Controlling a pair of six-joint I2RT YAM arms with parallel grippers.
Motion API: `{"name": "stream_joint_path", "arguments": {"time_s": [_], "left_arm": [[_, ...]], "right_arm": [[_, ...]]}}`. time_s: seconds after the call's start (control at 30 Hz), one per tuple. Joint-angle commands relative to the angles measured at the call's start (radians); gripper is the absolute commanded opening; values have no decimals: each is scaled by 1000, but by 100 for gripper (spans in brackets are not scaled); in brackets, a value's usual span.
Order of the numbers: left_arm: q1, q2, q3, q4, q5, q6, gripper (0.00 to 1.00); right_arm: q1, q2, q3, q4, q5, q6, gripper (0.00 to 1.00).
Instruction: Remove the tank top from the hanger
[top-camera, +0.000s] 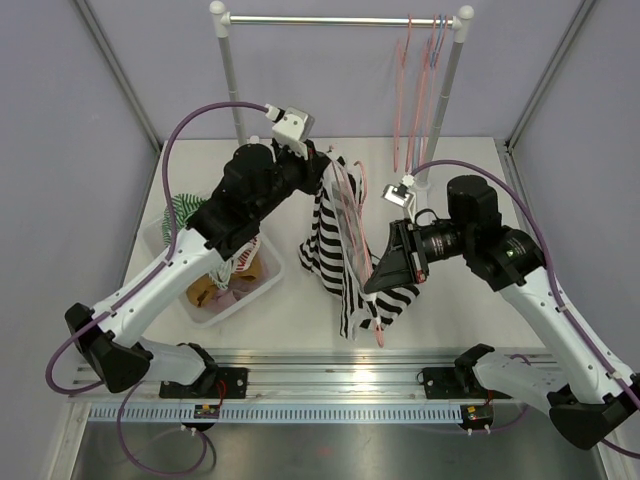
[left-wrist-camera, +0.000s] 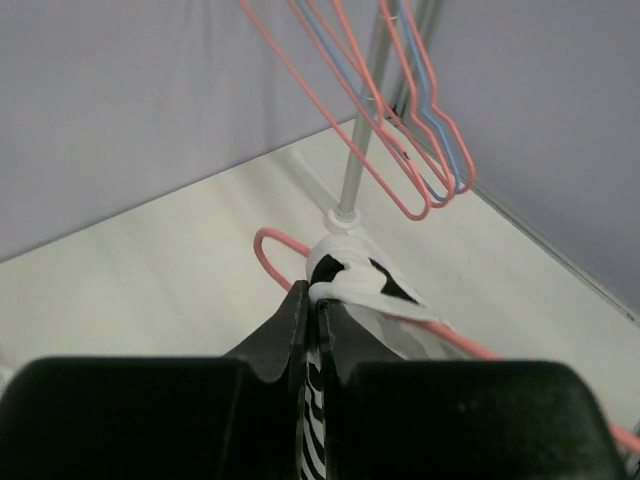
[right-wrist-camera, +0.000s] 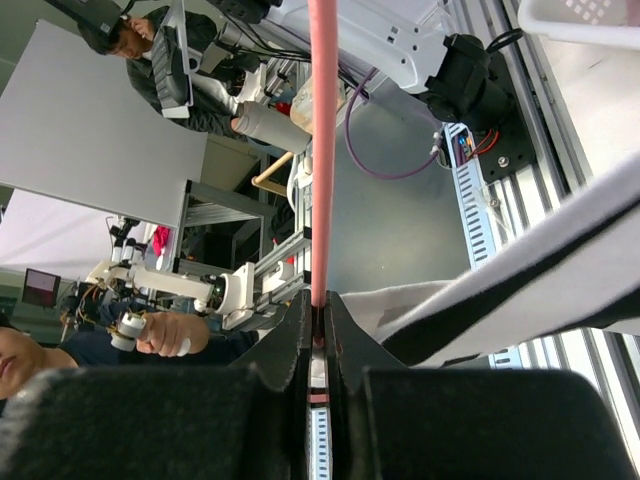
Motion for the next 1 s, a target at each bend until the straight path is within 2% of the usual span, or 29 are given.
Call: {"name": "stream_joint_path", "arguments": {"time_s": [0.0,0.03,0.2,0.4,0.67,0.97], "left_arm": [[12,51,110,-13,-194,-61,4],[15,65,128,-25,-210,-71,0],[52,139,272,-134,-268,-167,0],[77,211,383,-257,-247,-244,0],[163,305,523,-446,-37,-347,0],[239,342,509,-455,177,-377,0]], "right_arm": [[4,-53,-4,5,-67,-41,0],[4,-59,-4,-27,-68,-52,0],[4,-90,-4,-98,-65,-113,0],[4,-113,-30,-63,-36,-118,0],[4,-119,-62,52,30,-109,0],[4,-91,-66,92,56,-109,0]]}}
